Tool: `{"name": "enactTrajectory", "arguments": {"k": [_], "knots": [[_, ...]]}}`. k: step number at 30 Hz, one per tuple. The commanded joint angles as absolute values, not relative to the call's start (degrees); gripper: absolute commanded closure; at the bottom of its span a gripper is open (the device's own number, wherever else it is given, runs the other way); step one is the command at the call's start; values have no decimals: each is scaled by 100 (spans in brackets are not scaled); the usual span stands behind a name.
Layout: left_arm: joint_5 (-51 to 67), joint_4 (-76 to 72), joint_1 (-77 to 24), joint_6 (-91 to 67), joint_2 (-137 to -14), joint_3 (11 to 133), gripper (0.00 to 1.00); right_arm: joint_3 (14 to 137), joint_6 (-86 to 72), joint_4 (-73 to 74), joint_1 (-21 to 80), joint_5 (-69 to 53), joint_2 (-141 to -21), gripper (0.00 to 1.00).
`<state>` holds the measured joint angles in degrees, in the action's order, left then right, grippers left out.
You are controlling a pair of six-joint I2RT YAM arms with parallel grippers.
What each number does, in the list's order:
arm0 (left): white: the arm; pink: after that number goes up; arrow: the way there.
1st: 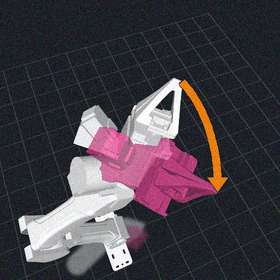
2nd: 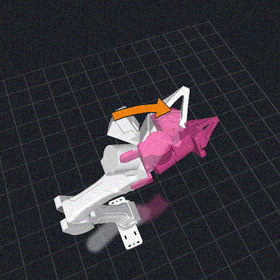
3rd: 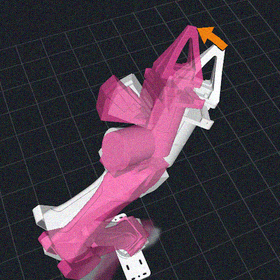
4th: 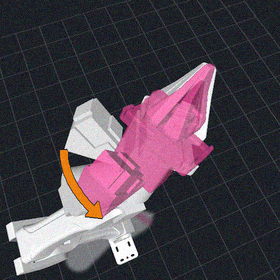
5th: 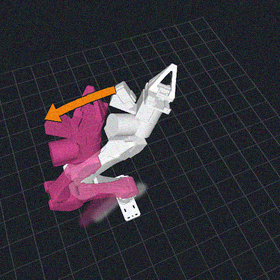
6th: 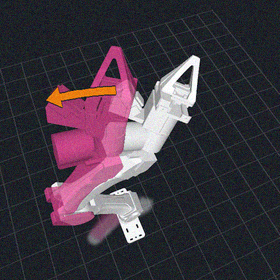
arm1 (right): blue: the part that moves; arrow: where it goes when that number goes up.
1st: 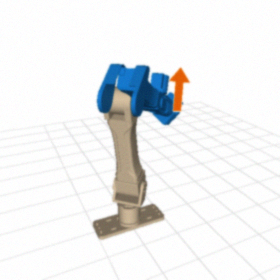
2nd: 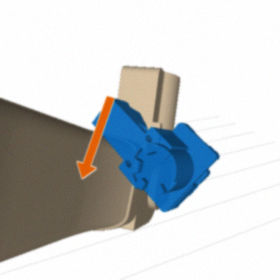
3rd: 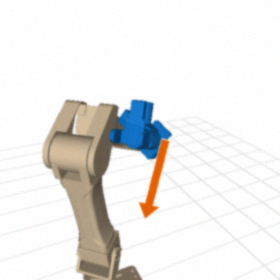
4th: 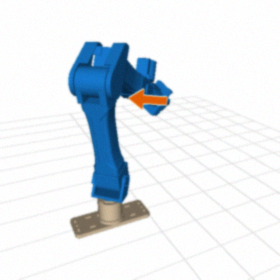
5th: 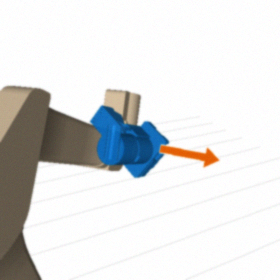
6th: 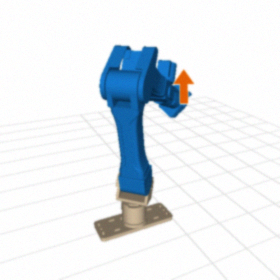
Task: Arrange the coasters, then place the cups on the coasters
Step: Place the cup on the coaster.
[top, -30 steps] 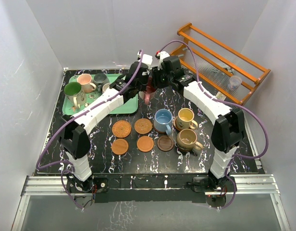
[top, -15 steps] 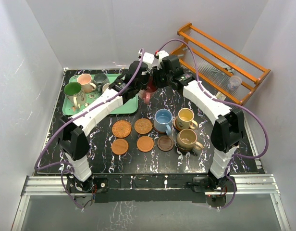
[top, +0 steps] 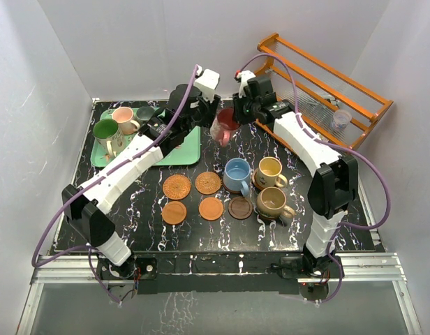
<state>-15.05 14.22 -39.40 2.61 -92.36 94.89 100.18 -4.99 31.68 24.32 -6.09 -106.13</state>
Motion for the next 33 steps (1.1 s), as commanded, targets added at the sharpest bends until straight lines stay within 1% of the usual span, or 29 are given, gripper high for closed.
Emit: {"name": "enactTrajectory", "arguments": {"k": [1,4,7,15,19,24,33], "knots": [[-1479,1669,-3776,741,-8840,9302,50,10495,-381,2505,2022,-1504,-10017,100],[-1262,1863,-3519,858,-8672,9235,41,10416,-41,2665,1884,-2091,-9712,100],[-844,2086,-3180,789,-8539,9233,35,10383,570,3077,1862,-2515,-9459,100],[-310,2180,-2552,617,-8385,9045,24,9967,2550,4513,1870,-3434,-8606,100],[-193,2167,-2416,604,-8352,8962,22,9823,3370,5252,1880,-3836,-8377,100],[-45,2149,-2307,595,-8311,8881,20,9509,3687,5724,2120,-3944,-8330,100],[328,2111,-2188,605,-8310,8720,16,8316,3400,5169,2976,-3345,-8314,100]]}}
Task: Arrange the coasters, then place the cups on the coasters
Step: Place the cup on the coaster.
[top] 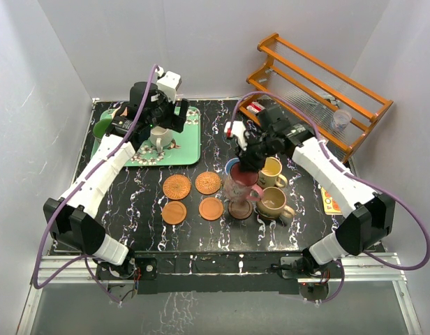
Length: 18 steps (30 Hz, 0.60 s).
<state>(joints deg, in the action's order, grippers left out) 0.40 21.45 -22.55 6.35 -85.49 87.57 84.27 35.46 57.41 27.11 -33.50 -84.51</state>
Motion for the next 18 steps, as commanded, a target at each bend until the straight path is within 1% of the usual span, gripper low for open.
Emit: {"name": "enactTrajectory", "arguments": {"k": [1,10,18], "knots": [[366,2111,-2176,604,-8314,8714,16,8242,3358,5131,3025,-3283,-8341,100],[630,2053,-2107,646,-8413,8625,11,7437,3182,4500,3561,-2728,-8373,100],[685,2014,-2088,692,-8435,8570,9,7260,3239,4265,3731,-2455,-8672,100]]}}
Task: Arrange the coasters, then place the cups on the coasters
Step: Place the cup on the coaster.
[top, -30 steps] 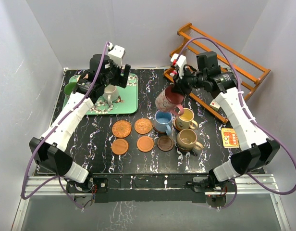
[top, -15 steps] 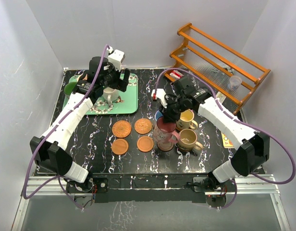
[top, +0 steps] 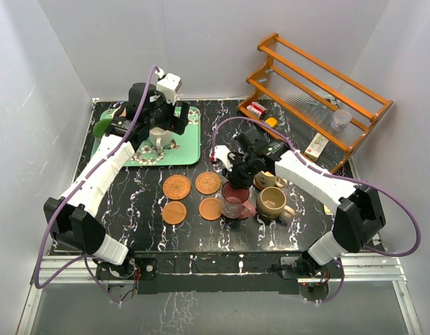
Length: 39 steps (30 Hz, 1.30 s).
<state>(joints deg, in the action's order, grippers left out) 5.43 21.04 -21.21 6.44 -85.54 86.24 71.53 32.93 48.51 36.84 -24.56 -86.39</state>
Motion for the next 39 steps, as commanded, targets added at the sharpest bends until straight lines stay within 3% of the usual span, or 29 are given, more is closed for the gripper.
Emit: {"name": "enactTrajectory", "arguments": {"k": [1,39], "knots": [[700,2008,-2084,693,-8431,8555,9,7260,3269,4259,3735,-2442,-8695,100],[868,1969,-2031,686,-8372,8454,5,7048,3682,4519,3657,-1940,-8706,100]]}}
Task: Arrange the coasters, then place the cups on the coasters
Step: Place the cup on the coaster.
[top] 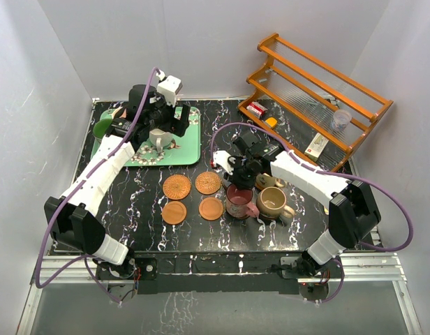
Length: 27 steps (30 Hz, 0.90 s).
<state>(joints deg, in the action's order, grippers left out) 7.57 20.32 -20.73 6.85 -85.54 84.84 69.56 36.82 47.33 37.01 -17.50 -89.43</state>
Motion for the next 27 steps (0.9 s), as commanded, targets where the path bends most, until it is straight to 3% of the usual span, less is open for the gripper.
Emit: {"name": "enactTrajectory", "arguments": {"k": [1,27], "knots": [[876,1969,-2030,687,-8364,8454,5,7048,3702,4544,3653,-1987,-8702,100],[982,1951,-2004,676,-8370,8420,4,7088,3761,4834,3569,-2025,-8920,100]]}}
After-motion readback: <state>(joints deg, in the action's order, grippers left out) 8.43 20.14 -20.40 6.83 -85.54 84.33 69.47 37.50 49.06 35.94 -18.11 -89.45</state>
